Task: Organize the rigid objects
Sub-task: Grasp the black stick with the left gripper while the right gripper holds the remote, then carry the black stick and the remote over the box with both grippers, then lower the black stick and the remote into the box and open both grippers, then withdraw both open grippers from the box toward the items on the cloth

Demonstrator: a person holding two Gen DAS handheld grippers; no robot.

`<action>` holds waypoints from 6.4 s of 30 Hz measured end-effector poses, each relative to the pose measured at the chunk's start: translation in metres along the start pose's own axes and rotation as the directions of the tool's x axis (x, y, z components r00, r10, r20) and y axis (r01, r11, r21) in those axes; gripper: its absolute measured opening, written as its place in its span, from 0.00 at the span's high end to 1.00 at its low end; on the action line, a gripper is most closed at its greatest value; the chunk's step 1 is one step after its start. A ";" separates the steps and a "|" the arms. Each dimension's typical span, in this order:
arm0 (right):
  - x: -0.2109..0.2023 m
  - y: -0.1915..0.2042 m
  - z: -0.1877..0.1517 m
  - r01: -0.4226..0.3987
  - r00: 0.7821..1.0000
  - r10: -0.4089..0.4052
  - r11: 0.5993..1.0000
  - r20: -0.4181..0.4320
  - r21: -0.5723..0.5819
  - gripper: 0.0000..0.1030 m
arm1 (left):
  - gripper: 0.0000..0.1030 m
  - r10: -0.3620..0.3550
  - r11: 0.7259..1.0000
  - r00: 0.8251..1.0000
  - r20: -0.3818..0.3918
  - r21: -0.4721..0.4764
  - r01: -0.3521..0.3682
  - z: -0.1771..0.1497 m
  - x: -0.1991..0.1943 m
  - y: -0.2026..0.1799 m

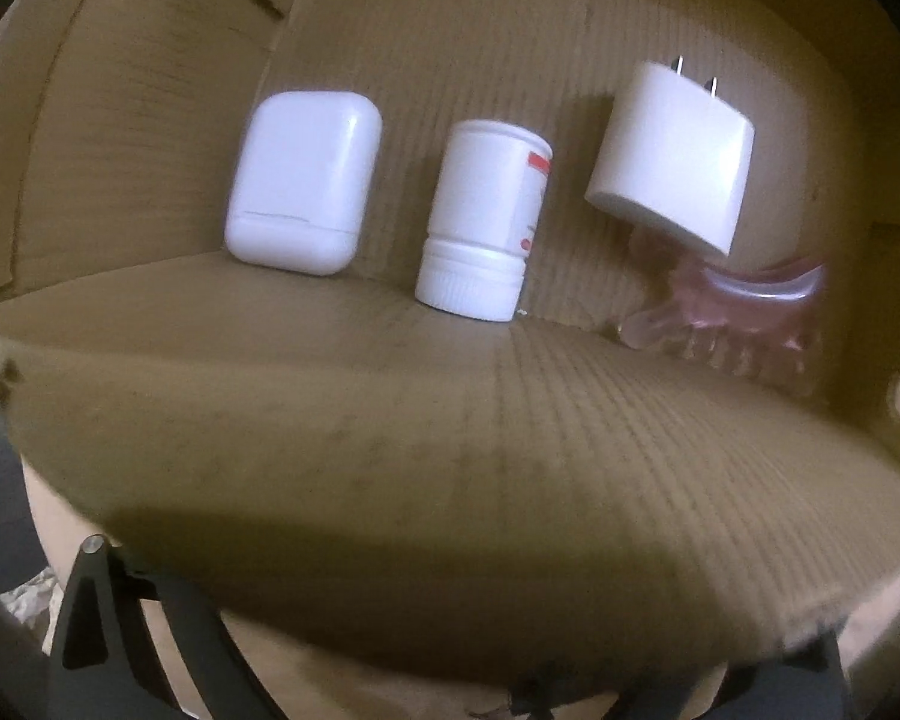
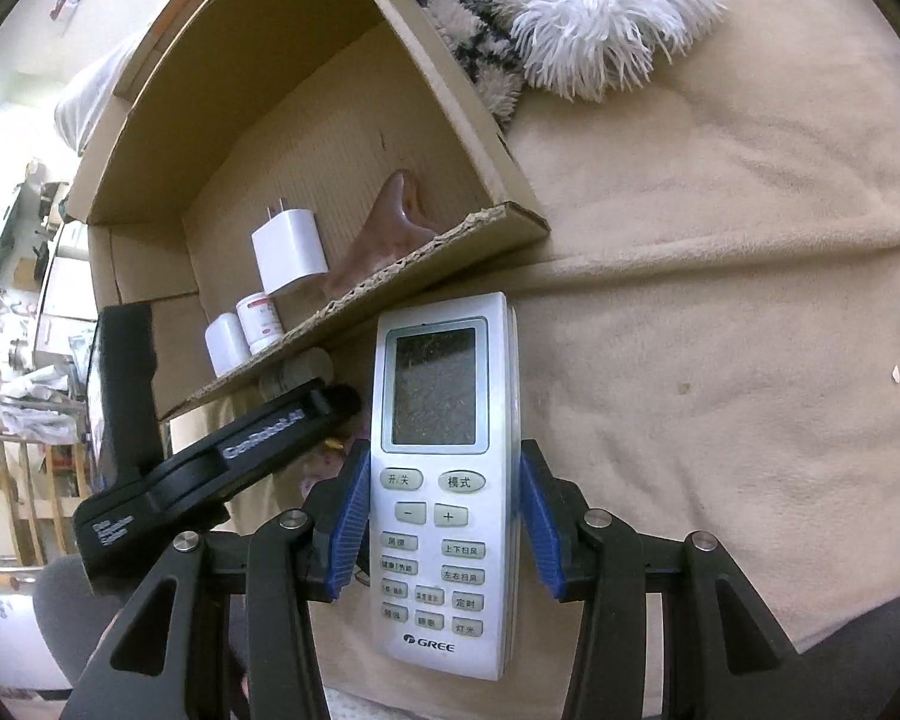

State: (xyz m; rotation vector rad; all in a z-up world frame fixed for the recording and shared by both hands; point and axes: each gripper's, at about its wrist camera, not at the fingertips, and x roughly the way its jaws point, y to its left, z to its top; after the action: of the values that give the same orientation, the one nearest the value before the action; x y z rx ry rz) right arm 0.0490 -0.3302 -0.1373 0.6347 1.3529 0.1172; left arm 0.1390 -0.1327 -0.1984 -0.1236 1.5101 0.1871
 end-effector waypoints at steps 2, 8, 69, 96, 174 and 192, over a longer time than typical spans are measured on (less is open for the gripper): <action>0.000 0.001 0.000 0.005 1.000 -0.005 1.000 -0.005 -0.005 0.52 | 0.00 0.011 1.000 1.000 0.000 -0.007 -0.011 0.001 0.002 -0.003; 0.003 0.005 0.000 0.023 1.000 -0.023 1.000 -0.003 -0.016 0.52 | 0.23 0.009 0.999 1.000 0.007 0.036 -0.010 0.005 -0.008 -0.002; -0.062 0.110 0.032 -0.109 0.976 0.167 0.930 0.141 -0.352 0.52 | 0.23 -0.202 0.958 0.894 0.400 0.272 0.095 0.029 -0.173 0.074; 0.027 0.109 0.104 0.010 0.989 0.035 0.954 0.143 -0.299 0.52 | 0.23 -0.252 0.902 0.861 0.442 0.430 0.043 0.055 -0.125 0.020; -0.047 0.109 0.060 -0.109 0.948 0.199 0.935 0.247 -0.337 0.03 | 0.22 -0.276 0.925 0.884 0.378 0.355 0.137 0.008 -0.165 0.072; -0.034 0.087 0.005 -0.056 0.985 0.110 0.932 0.133 -0.359 0.03 | 0.22 -0.234 0.957 0.923 0.306 0.240 0.163 -0.025 -0.126 0.117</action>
State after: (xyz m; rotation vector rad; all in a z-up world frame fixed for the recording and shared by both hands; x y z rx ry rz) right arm 0.0695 -0.2748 -0.0654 0.3866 1.1212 0.3672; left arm 0.0845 -0.0290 -0.0699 -0.0719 1.1623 -0.1138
